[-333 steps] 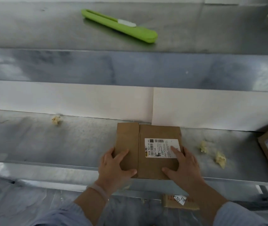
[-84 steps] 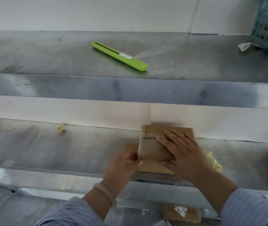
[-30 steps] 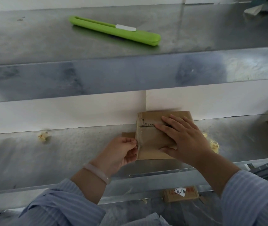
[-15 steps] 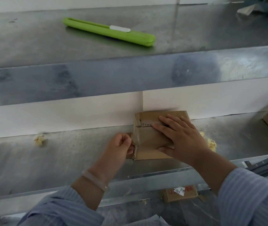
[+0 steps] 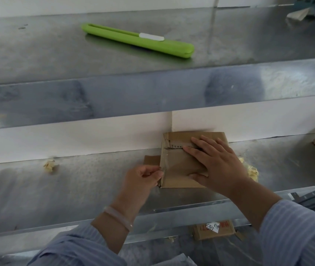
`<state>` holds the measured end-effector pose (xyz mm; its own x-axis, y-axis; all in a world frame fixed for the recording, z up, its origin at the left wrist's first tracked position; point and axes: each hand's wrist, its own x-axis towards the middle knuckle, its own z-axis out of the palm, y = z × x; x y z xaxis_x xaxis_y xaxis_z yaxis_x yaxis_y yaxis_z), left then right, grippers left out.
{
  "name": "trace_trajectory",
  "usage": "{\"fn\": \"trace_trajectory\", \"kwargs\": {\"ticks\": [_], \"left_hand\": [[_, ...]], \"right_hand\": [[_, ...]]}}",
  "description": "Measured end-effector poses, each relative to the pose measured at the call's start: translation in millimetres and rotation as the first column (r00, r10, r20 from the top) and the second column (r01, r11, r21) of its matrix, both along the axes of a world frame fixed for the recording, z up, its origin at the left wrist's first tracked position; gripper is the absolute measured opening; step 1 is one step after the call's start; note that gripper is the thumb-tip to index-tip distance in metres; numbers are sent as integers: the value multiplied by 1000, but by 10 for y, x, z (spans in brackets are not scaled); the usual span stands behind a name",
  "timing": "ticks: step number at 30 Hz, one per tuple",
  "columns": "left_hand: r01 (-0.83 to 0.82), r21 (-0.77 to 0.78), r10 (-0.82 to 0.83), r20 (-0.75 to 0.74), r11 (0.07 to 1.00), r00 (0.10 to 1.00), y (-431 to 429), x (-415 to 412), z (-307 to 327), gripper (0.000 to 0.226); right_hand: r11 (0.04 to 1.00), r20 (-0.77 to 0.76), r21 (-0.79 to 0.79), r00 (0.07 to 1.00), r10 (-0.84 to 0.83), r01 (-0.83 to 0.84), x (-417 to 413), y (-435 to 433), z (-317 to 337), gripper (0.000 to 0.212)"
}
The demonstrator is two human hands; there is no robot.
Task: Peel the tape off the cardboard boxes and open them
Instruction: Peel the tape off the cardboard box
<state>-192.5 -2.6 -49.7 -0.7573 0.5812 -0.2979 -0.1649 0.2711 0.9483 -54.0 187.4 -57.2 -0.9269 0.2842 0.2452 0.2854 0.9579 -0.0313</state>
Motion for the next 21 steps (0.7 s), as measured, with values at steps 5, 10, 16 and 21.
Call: {"fn": "trace_trajectory", "kwargs": {"ticks": [5,10,16,21], "left_hand": [[61,-15,-62,-167,998,984,30,-9,-71,21],[157,-59,-167,-356,986,919,24,12,-153,14],[182,-117,-214,-375,976,902,-87,10,-104,24],[163,-8,-161,-217,987,963,-49,11,96,20]], "right_hand": [[1000,2,5,1000,-9,9,4,6,0,75],[1000,18,13,1000,-11,11,5,5,11,75],[1000,25,12,999,-29,29,-19,-19,19,75],[999,33,15,999,-31,30,-25,-7,9,75]]}}
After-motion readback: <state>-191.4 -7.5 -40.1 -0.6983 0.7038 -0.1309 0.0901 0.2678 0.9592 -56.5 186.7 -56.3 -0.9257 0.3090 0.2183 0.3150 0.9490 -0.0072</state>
